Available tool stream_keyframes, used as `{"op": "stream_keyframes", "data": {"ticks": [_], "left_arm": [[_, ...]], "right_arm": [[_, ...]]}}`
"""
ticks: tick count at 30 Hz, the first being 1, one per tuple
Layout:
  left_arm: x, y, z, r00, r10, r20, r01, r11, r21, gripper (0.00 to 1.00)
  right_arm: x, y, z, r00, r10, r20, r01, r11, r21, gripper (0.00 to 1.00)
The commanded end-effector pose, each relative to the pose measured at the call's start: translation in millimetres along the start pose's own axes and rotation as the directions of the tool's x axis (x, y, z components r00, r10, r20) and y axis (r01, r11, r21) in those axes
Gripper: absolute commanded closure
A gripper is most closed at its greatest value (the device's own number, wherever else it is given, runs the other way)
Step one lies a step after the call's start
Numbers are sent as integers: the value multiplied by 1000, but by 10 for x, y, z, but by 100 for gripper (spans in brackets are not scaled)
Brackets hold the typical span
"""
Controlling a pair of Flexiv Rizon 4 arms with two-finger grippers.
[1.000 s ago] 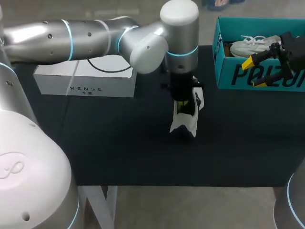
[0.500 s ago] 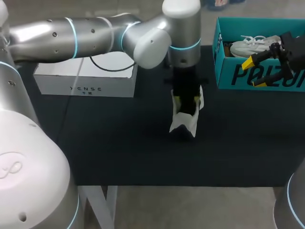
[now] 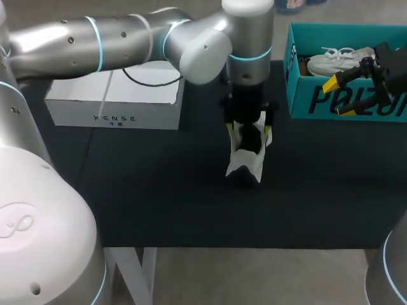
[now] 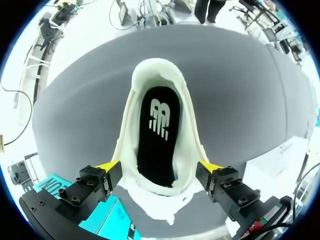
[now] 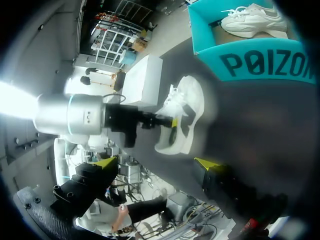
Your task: Take the shoe out of the shoebox, open the shoe tongue, remove and reinsert the insole, then place the shoe into the shoebox
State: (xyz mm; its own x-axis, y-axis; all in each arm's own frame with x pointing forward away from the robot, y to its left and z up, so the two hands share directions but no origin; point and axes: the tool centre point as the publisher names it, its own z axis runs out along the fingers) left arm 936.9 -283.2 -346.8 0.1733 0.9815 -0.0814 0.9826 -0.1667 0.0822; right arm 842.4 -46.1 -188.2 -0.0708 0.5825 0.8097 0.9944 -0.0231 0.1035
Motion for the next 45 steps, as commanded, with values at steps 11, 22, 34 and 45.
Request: {"op": "stream_keyframes", "data": {"ticks": [11,22,34,45], "left_arm": [[100,472,-209,995,-101,17,102,988,-112,0],[22,174,-588,973,-229,-5,229,972,-47,100],[23,-229,-923,722,-678,-139,666,735,-127,100],[50,-361,-980,663,-746,-62,724,660,-201,100]], "right_arm": [[-3,14,7,1000,1,3,-1,1000,3,0],[-3,14,7,1000,1,3,-1,1000,3,0],[-3,14,7,1000,1,3,-1,1000,3,0],[-3,14,7,1000,1,3,-1,1000,3,0]]}}
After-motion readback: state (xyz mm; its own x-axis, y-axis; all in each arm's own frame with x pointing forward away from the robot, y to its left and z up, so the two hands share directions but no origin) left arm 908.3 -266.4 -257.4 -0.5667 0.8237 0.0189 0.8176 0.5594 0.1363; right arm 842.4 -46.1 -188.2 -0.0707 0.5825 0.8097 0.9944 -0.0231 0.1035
